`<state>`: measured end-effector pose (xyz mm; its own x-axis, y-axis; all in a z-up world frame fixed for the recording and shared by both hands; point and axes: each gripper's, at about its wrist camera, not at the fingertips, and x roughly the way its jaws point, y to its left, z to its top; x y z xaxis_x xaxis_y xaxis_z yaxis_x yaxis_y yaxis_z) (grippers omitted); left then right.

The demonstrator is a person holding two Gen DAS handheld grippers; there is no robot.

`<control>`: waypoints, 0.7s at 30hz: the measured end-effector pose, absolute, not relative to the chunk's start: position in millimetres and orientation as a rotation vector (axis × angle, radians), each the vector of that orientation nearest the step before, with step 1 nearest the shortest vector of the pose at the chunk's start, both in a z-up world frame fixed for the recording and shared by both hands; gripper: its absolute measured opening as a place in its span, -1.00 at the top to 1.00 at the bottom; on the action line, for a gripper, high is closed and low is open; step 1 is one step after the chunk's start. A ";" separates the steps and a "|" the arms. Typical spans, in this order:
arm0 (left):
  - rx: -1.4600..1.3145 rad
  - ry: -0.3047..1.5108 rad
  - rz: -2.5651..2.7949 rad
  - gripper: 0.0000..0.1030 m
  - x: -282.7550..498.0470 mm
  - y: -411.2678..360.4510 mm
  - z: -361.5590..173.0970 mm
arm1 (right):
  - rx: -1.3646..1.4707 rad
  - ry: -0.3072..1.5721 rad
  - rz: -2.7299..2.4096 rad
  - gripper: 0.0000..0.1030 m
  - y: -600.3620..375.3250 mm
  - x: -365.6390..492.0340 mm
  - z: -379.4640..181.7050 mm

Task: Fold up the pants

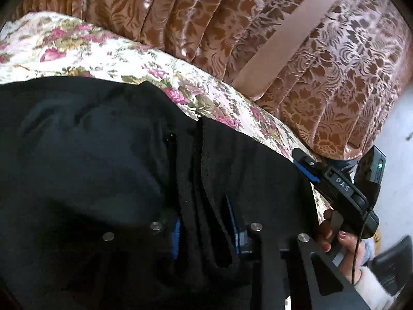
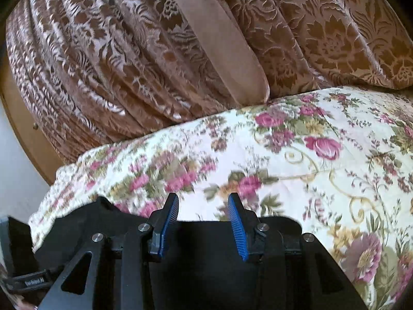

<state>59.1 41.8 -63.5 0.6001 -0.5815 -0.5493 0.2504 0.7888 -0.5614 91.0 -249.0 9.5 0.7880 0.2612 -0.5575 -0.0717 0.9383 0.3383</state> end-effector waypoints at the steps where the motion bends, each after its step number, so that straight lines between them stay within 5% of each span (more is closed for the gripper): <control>1: -0.474 0.784 -0.509 0.59 54.5 45.0 -61.8 | 0.304 0.634 0.191 0.22 -248.4 88.4 7.6; 11: -0.552 0.769 -0.456 0.64 35.7 69.9 -77.7 | 0.187 0.637 0.284 0.09 -218.5 78.9 5.5; 21: -0.562 0.727 -0.435 0.24 29.6 81.4 -70.0 | 0.170 0.653 0.275 0.09 -216.5 82.0 -4.6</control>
